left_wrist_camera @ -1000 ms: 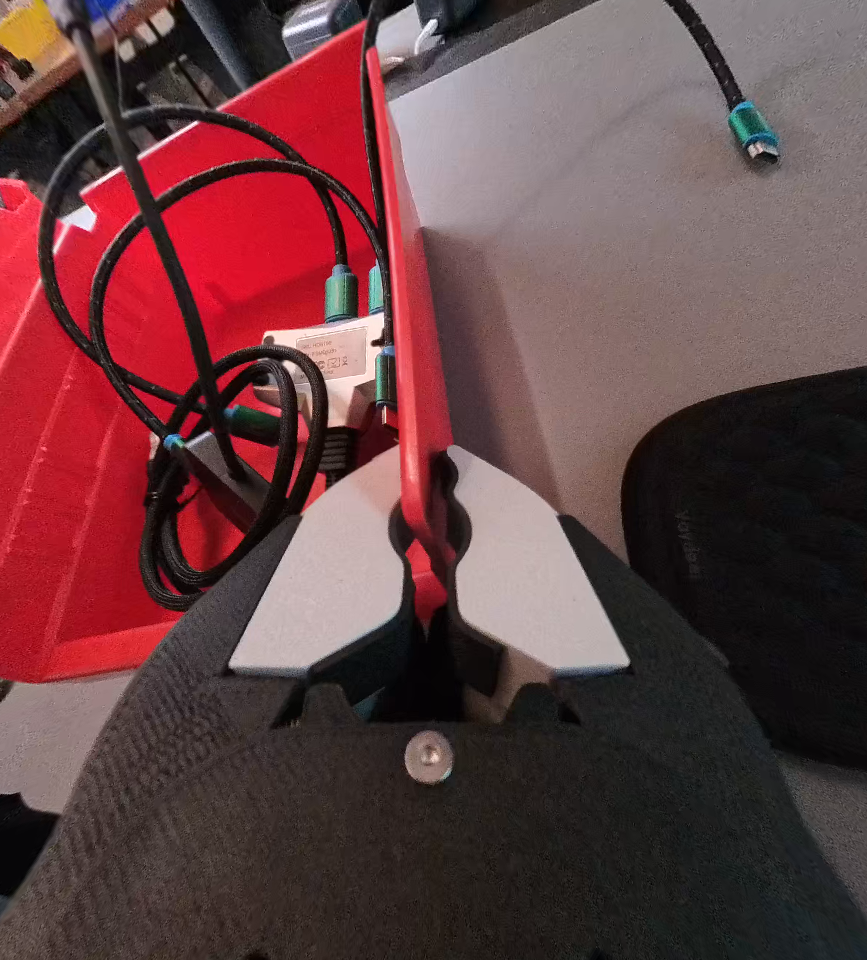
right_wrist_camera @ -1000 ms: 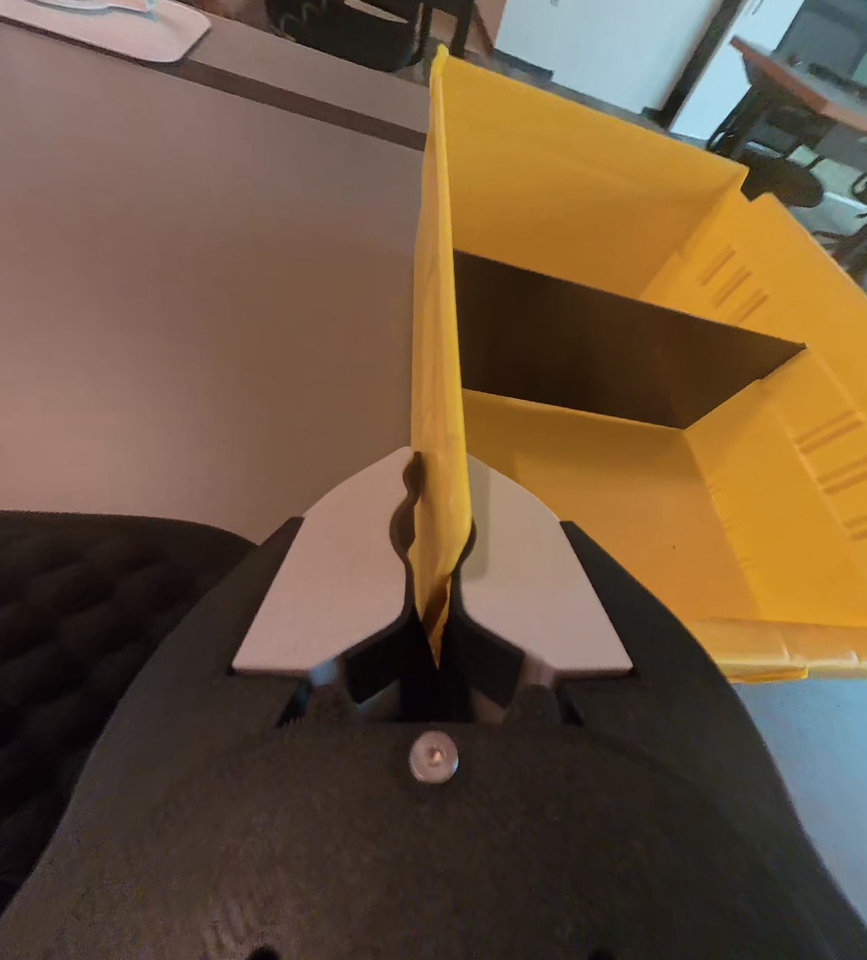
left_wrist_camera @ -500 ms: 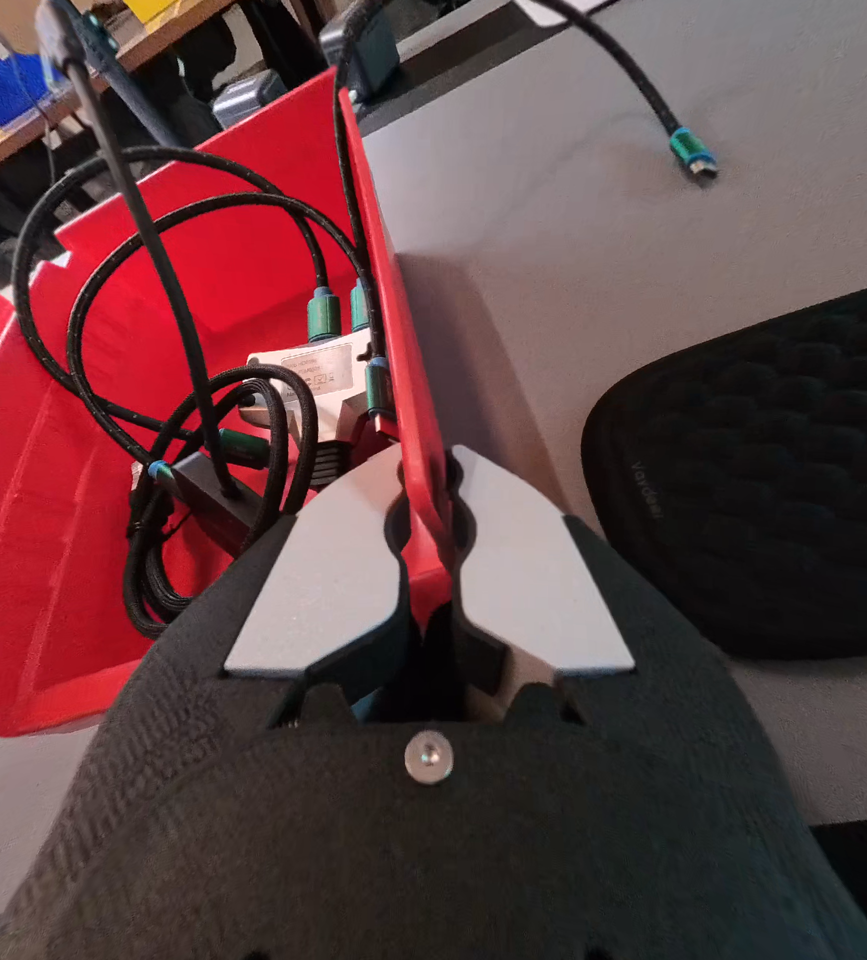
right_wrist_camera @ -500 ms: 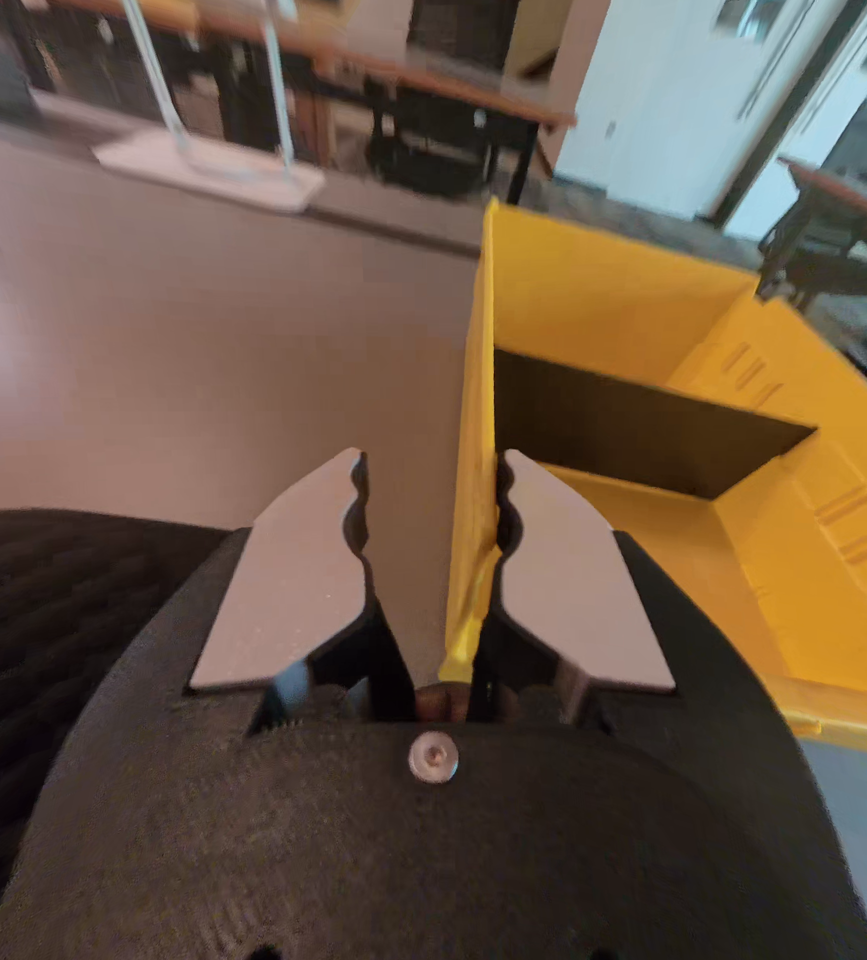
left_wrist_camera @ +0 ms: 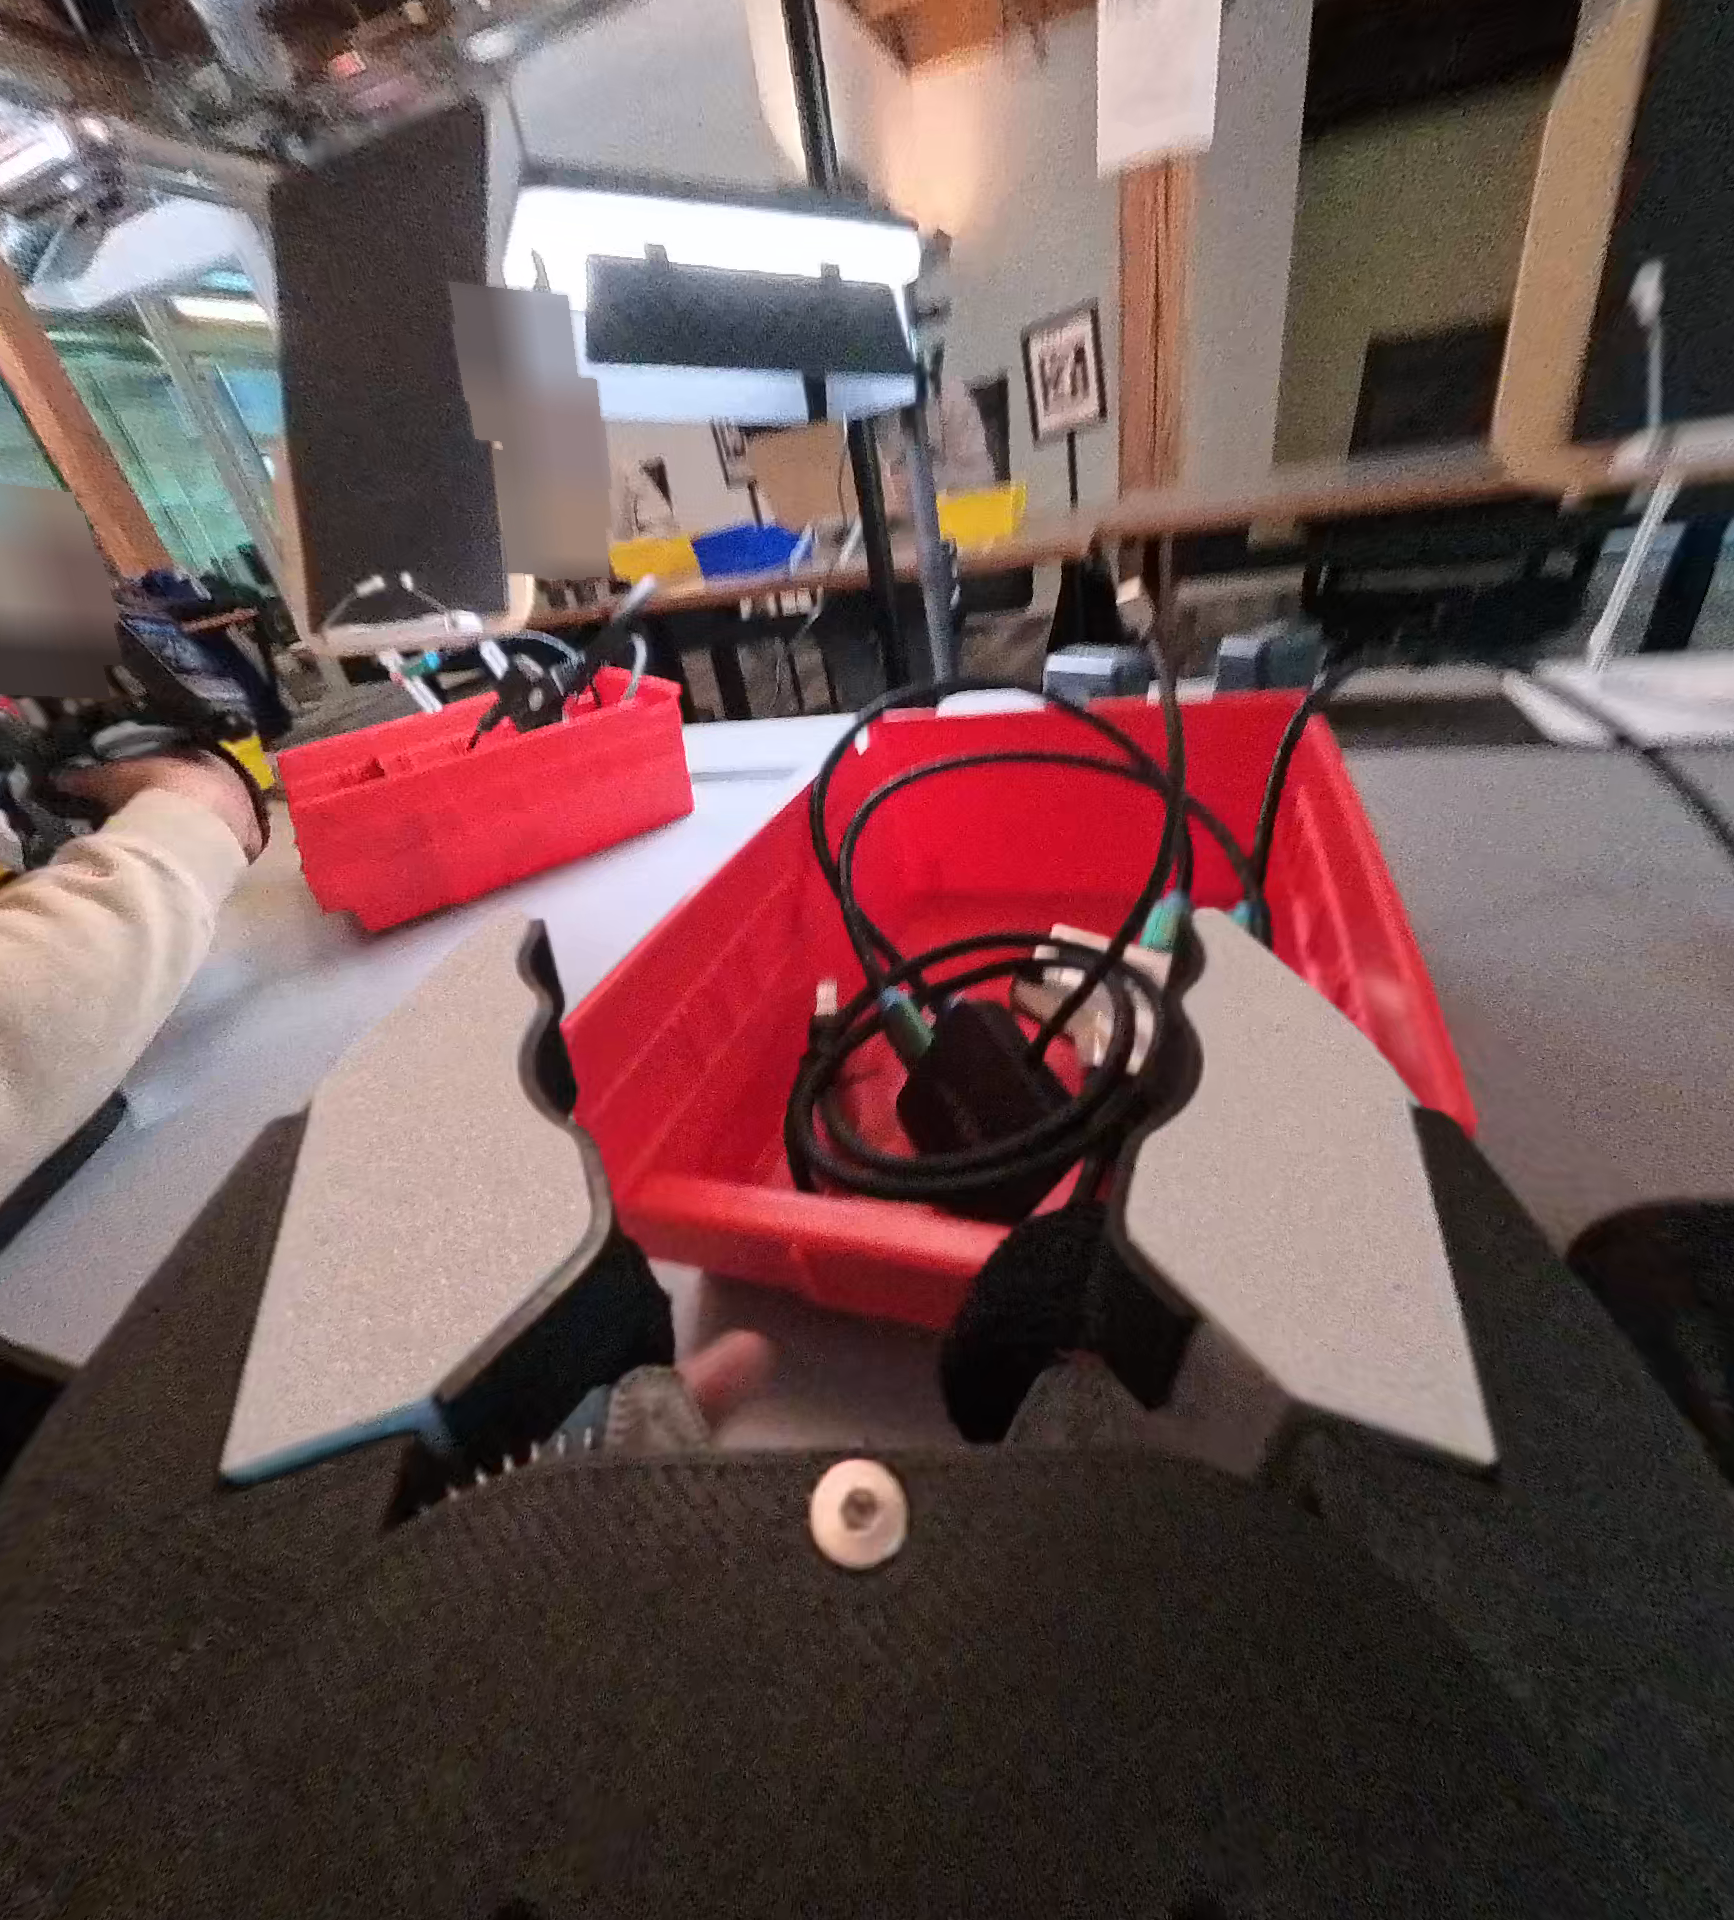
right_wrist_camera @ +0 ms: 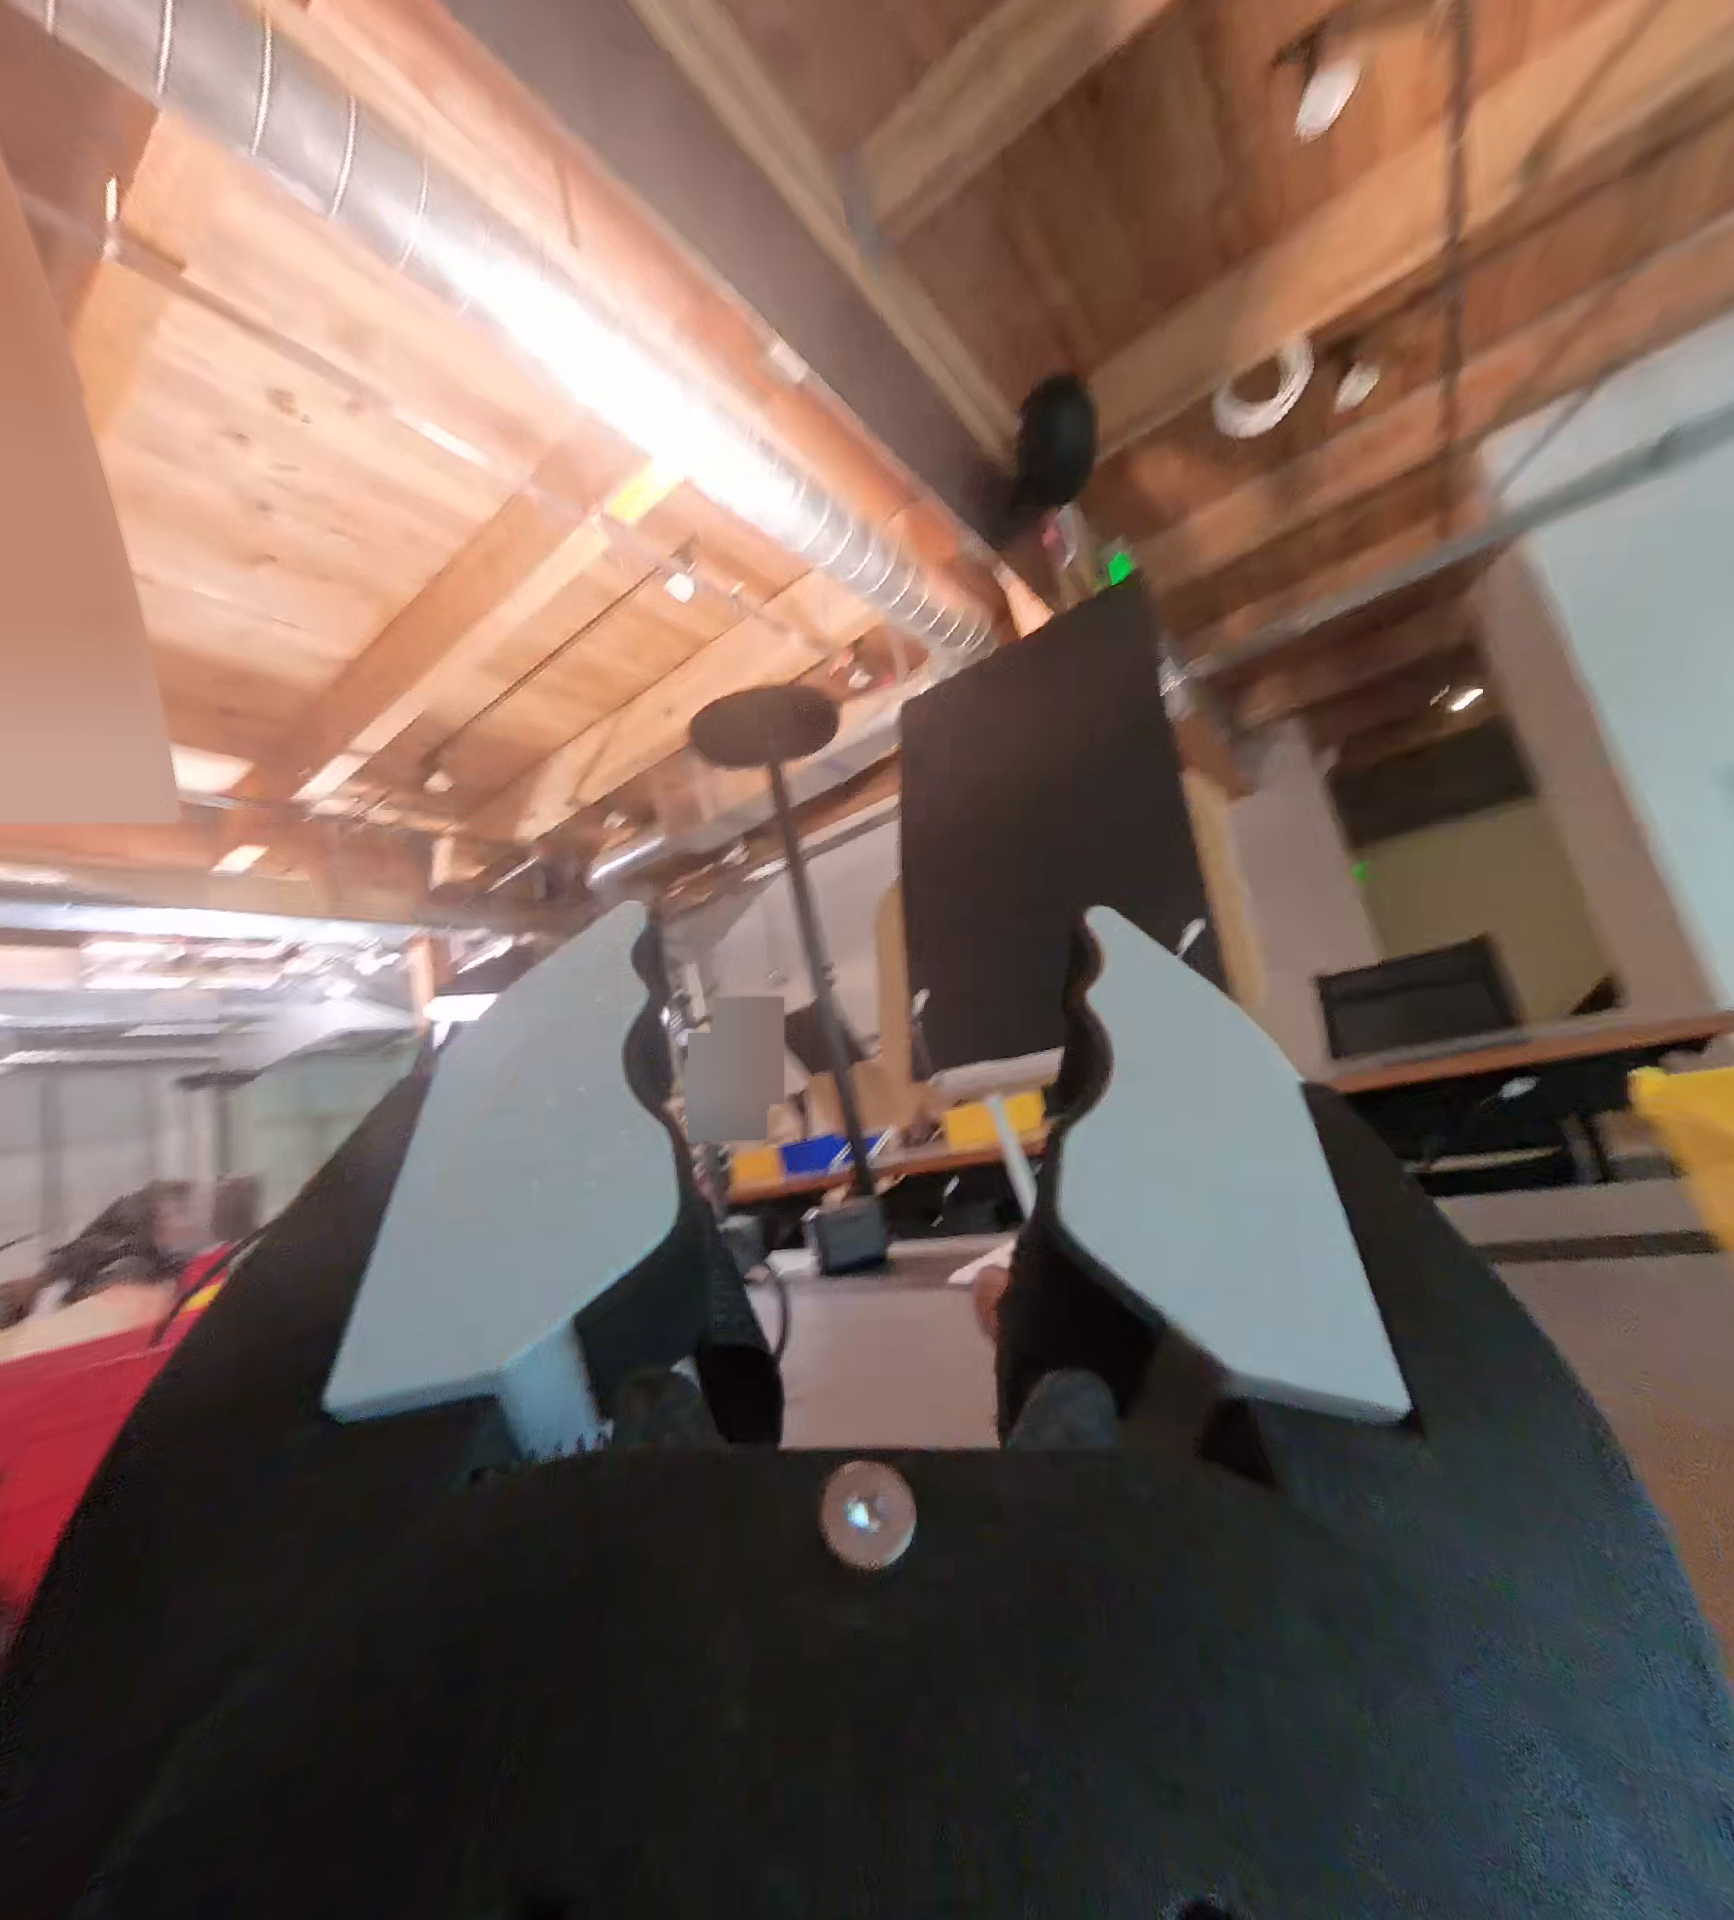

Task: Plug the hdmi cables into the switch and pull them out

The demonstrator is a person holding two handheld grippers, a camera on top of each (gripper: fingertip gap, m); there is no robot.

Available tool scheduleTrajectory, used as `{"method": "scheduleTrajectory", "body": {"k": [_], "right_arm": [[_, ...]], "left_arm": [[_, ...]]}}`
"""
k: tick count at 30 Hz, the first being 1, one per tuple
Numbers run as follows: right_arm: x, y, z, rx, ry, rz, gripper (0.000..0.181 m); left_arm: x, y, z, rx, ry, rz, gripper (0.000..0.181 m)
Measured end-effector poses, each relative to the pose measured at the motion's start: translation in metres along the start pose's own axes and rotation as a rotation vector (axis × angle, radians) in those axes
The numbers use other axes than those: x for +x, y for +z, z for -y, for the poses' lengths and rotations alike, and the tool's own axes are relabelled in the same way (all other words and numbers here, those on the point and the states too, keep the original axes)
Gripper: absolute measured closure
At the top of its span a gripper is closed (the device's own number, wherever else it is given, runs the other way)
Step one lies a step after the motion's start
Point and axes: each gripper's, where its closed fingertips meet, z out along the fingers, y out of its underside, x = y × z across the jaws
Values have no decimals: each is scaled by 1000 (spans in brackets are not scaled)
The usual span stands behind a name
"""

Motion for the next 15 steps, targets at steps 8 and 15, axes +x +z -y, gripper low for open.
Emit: {"method": "scheduleTrajectory", "body": {"k": [8,15], "right_arm": [[8,-2,5,24,12,-18,110],[11,-2,2,2,33,-25,112]], "left_arm": [[35,5,-44,-255,237,-88,87],[53,11,-57,-333,307,-181,112]]}}
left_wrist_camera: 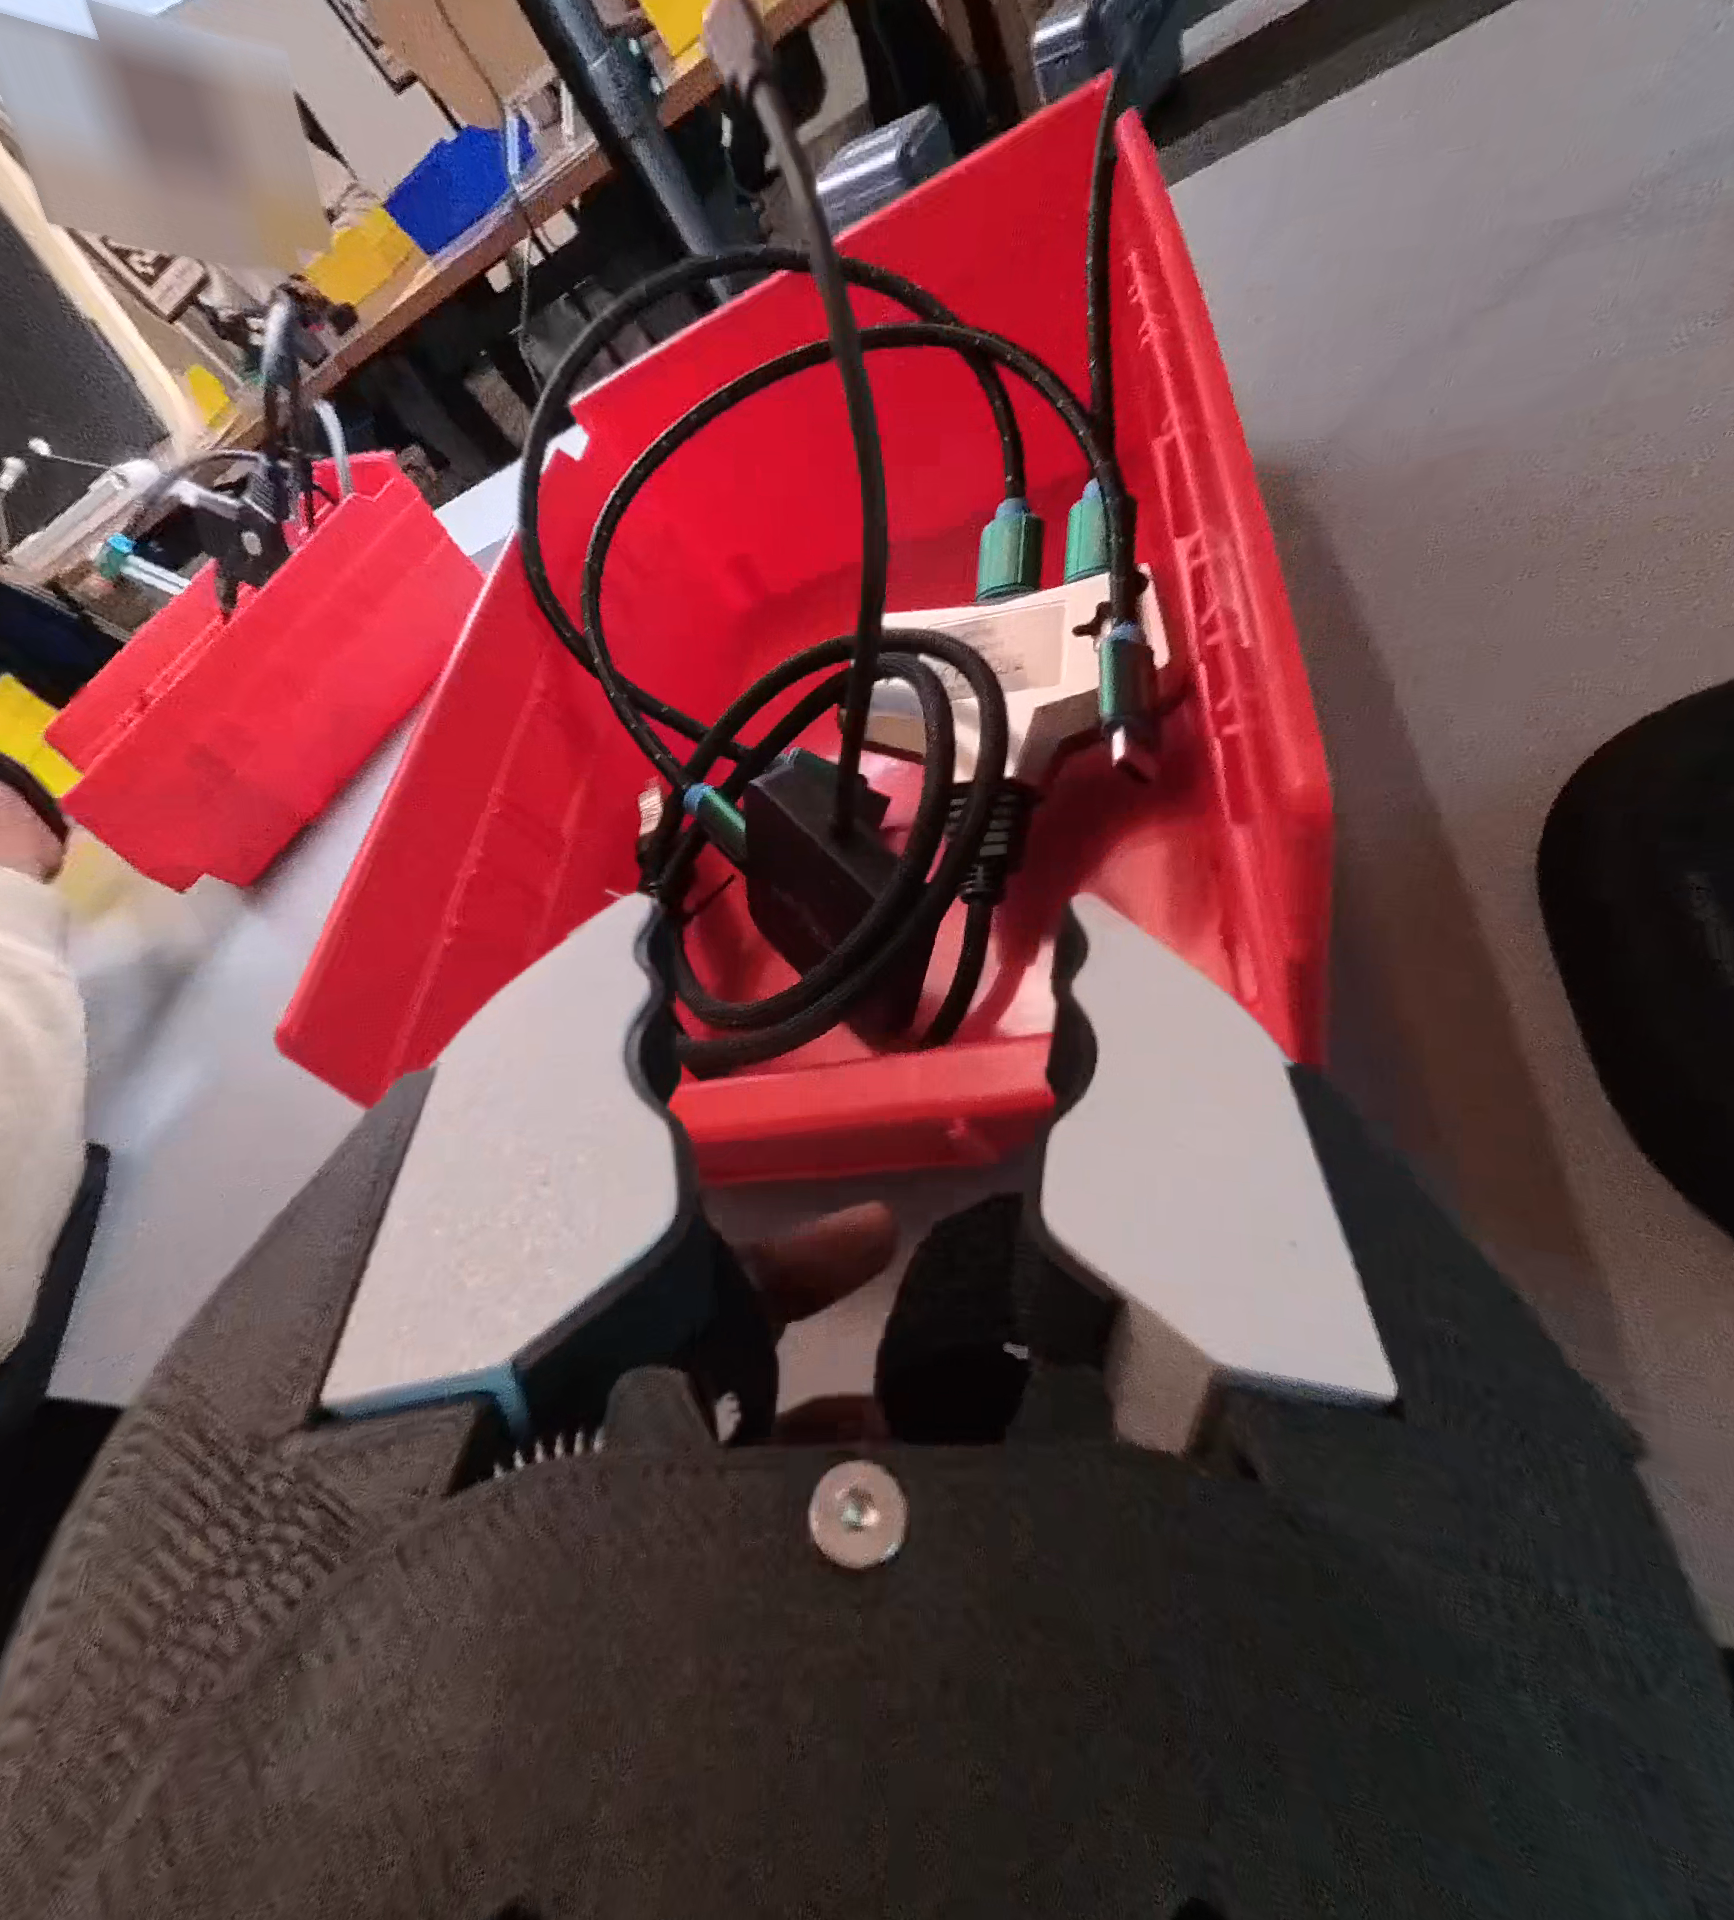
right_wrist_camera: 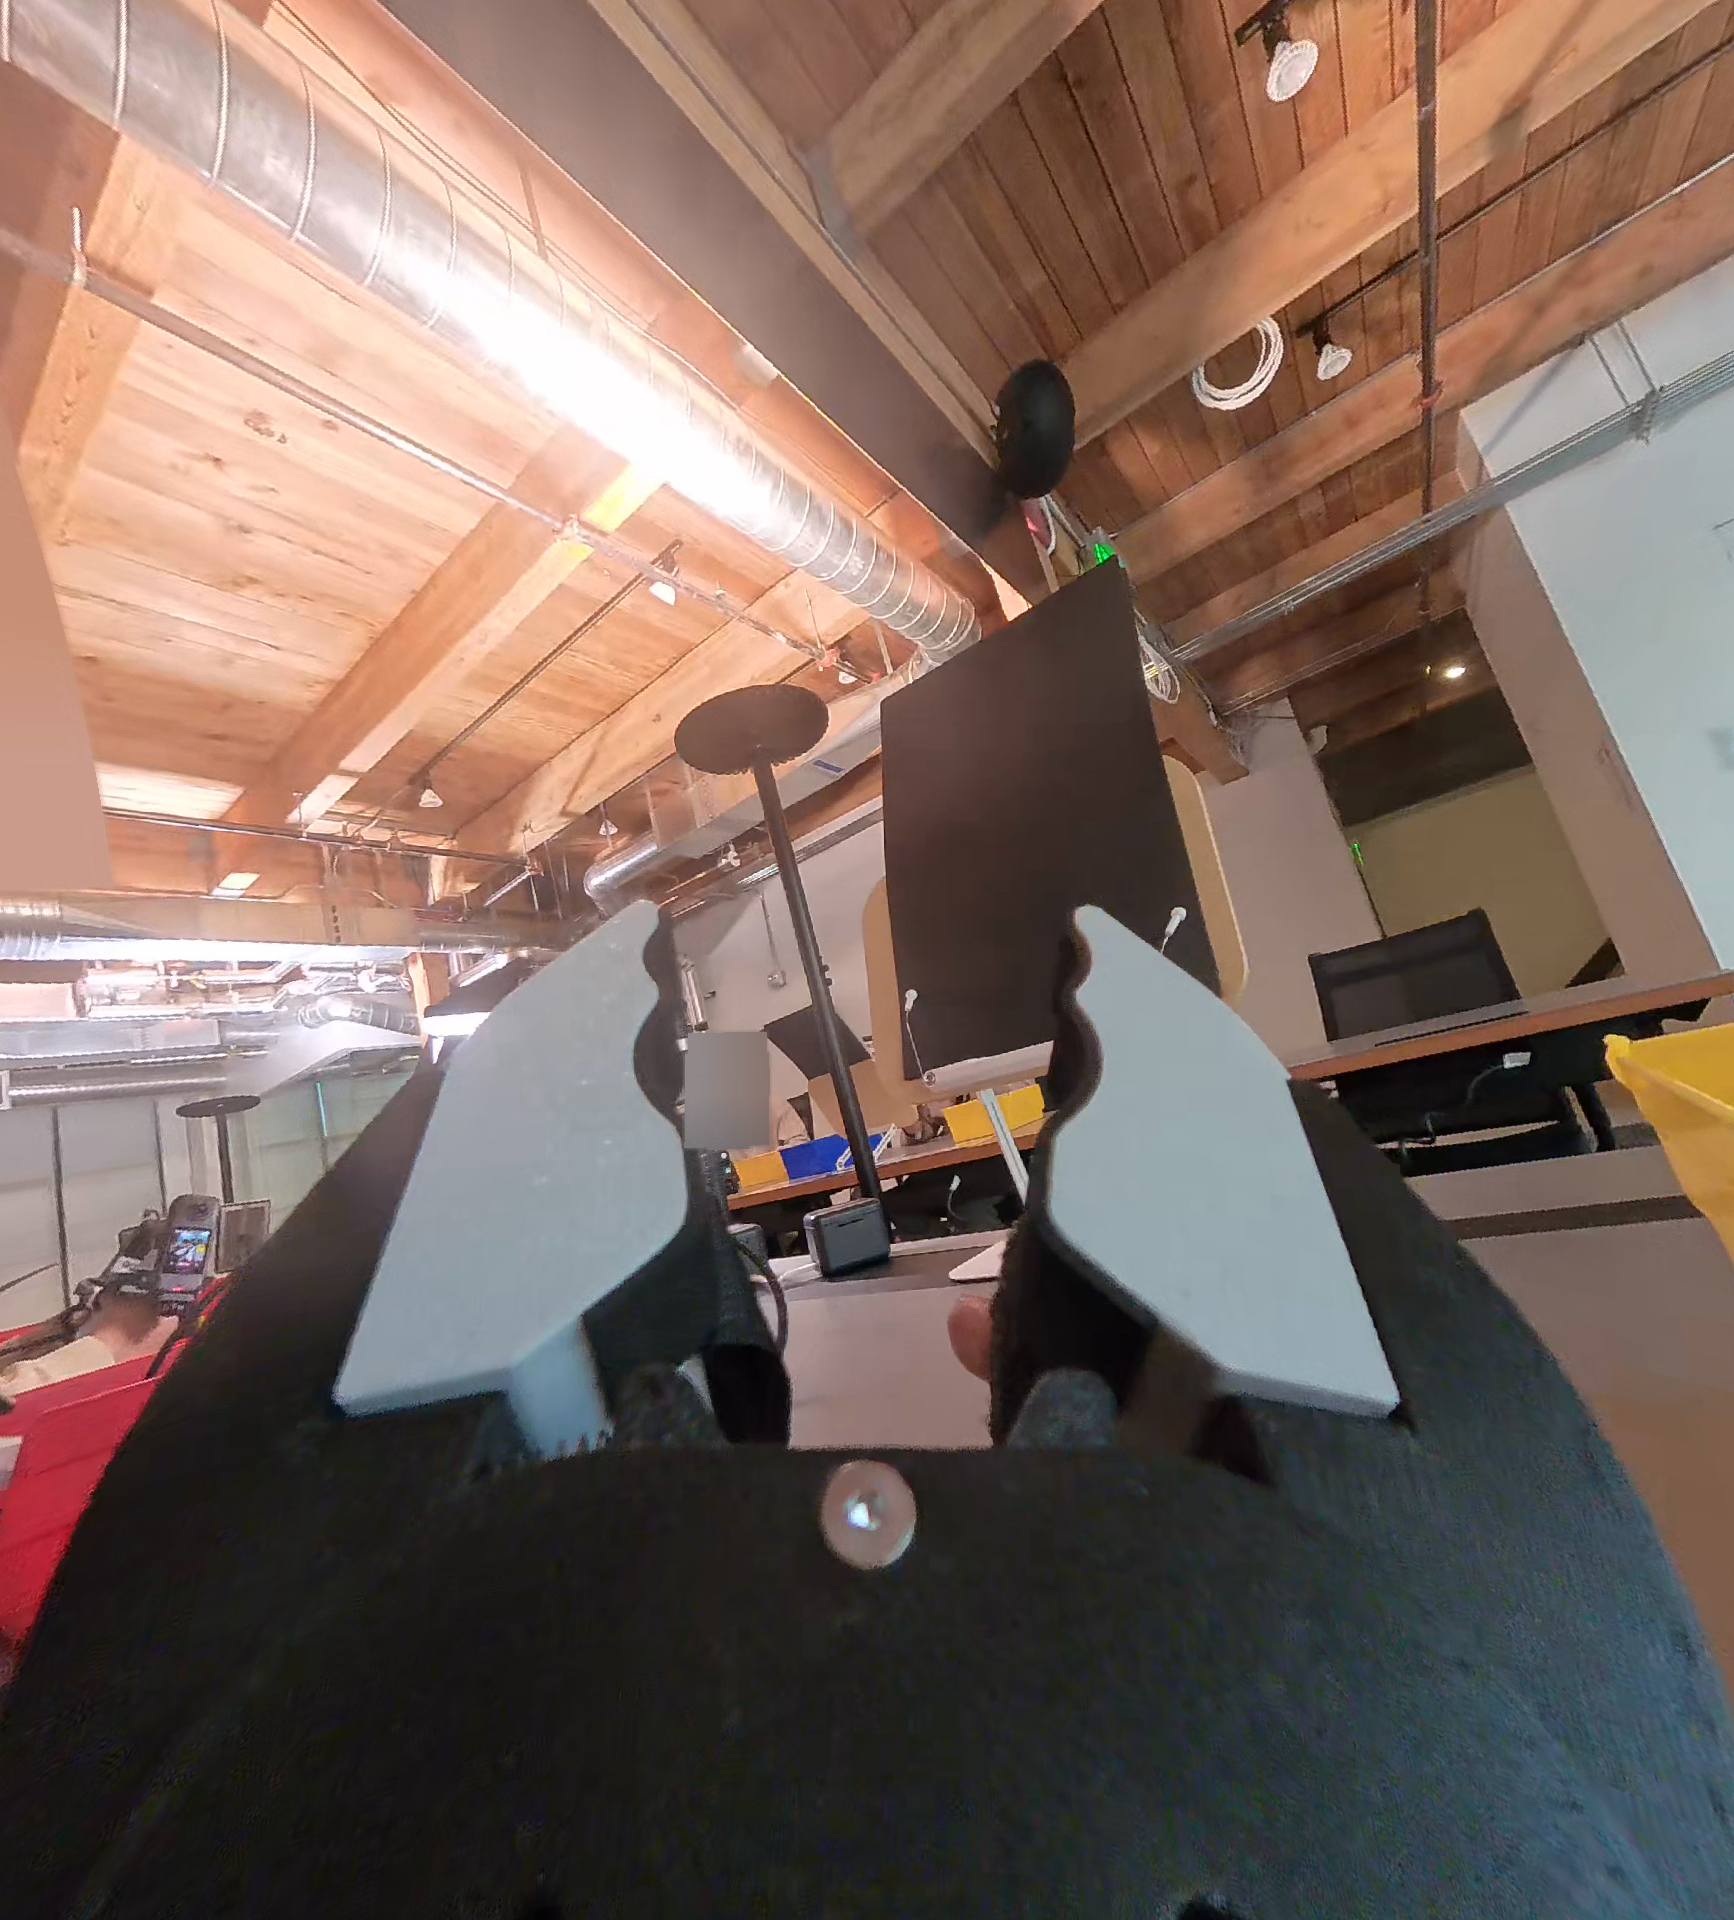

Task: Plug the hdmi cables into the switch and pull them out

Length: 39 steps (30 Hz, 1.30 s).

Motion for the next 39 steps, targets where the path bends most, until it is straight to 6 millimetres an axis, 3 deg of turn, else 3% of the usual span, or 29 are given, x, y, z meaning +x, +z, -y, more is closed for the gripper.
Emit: {"method": "scheduleTrajectory", "body": {"k": [5,11,17,22,24,28,33,39], "right_arm": [[2,0,0,-1,15,-6,113],[4,0,-2,-14,30,-9,114],[5,0,-3,-20,40,-10,114],[5,1,-5,-34,53,-9,115],[6,1,-6,-37,58,-8,115],[7,1,-6,-37,65,-13,115],[8,1,-6,-39,72,-17,116],[8,1,-8,-49,72,-19,116]], "left_arm": [[-2,11,1,-74,-99,-51,128],[9,21,-9,-193,-98,-94,124],[-3,36,-24,-339,-25,-5,125],[-1,46,-32,-379,-17,20,119],[-4,47,-31,-366,-41,43,122],[-4,49,-32,-345,-73,52,152],[-12,45,-26,-250,-81,107,159],[-38,24,5,13,-168,192,164]]}}
